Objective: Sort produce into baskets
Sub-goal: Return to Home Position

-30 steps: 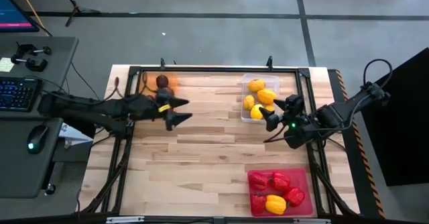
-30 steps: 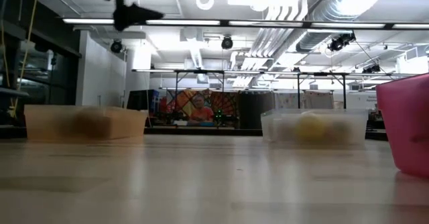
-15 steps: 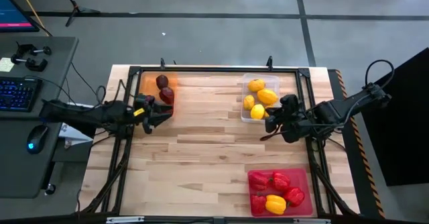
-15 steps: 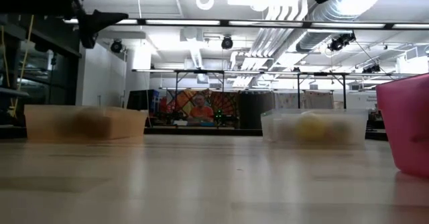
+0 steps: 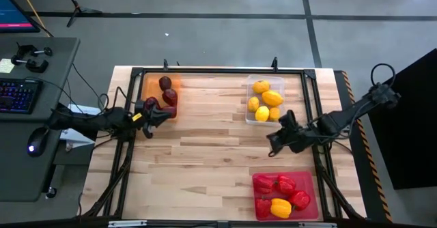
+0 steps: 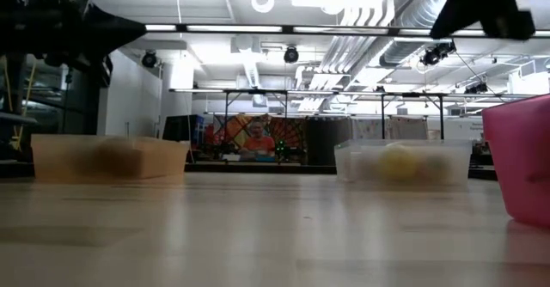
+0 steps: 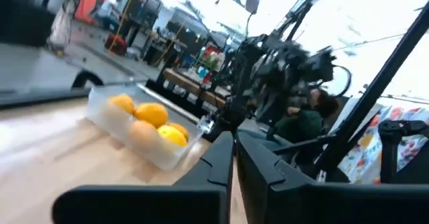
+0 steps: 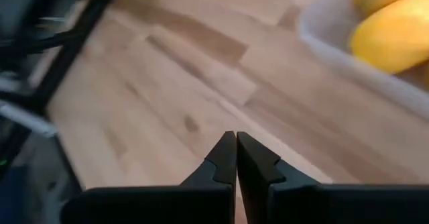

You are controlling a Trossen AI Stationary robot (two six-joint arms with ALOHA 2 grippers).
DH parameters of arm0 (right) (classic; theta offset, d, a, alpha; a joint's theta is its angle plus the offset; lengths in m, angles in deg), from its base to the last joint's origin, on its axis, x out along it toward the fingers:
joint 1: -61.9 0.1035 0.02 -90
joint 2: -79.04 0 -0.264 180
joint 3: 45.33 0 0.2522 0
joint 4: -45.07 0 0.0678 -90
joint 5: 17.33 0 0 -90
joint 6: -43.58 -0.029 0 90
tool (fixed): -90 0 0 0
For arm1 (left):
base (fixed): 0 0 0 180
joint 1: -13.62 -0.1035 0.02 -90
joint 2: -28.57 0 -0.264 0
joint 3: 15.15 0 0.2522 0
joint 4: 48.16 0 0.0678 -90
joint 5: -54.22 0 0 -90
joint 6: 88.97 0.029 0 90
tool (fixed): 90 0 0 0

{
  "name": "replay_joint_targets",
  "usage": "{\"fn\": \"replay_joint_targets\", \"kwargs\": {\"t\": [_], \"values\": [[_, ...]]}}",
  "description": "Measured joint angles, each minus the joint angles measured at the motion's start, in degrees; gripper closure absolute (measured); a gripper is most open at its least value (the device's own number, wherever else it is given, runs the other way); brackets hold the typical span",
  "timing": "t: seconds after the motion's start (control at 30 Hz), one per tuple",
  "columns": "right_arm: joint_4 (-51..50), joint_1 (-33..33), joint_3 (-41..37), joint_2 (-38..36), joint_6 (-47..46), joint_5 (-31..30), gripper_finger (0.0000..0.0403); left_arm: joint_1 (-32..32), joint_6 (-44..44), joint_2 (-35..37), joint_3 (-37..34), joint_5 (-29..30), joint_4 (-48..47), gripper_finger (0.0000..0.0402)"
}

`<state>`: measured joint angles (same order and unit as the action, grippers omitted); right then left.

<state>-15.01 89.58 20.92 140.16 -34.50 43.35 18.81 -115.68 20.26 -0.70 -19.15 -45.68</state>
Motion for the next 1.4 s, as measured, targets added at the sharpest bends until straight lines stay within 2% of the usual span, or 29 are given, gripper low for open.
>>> {"fn": "replay_joint_targets", "kwargs": {"t": [0.17, 0.37, 0.53, 0.67, 0.87, 1.0, 1.13, 1.4], "values": [[16.4, -2.0, -13.8, -9.5, 8.7, 2.1, 0.0403, 0.0, 4.5, 0.5, 0.1, 1.0, -0.3, 0.0393], [32.4, -8.2, -26.5, -26.9, 27.6, 2.7, 0.0403, 0.0, 6.2, 0.5, 0.1, 0.6, -0.5, 0.0389], [49.7, -13.9, -37.1, -39.5, 43.2, 8.3, 0.0403, 0.0, 6.3, 0.5, 0.1, 0.6, -0.5, 0.0389], [57.7, -16.9, -44.3, -47.2, 49.2, 13.9, 0.0403, 0.0, 6.3, 0.5, 0.1, 0.6, -0.6, 0.0389], [60.4, -18.1, -52.0, -55.1, 53.0, 16.0, 0.0403, 0.0, 6.3, 0.5, 0.1, 0.5, -0.6, 0.0389], [54.8, -18.4, -51.9, -57.8, 57.4, 15.9, 0.0403, 0.0, 6.4, 0.5, 0.1, 0.4, -0.6, 0.0389], [51.3, -18.4, -51.9, -58.6, 61.3, 15.9, 0.0403, 0.0, 6.4, 0.5, 0.1, 0.5, -0.6, 0.0389], [48.8, -18.4, -51.9, -56.9, 60.2, 16.0, 0.0403, 0.0, 6.4, 0.5, 0.1, 0.5, -1.1, 0.0389]]}}
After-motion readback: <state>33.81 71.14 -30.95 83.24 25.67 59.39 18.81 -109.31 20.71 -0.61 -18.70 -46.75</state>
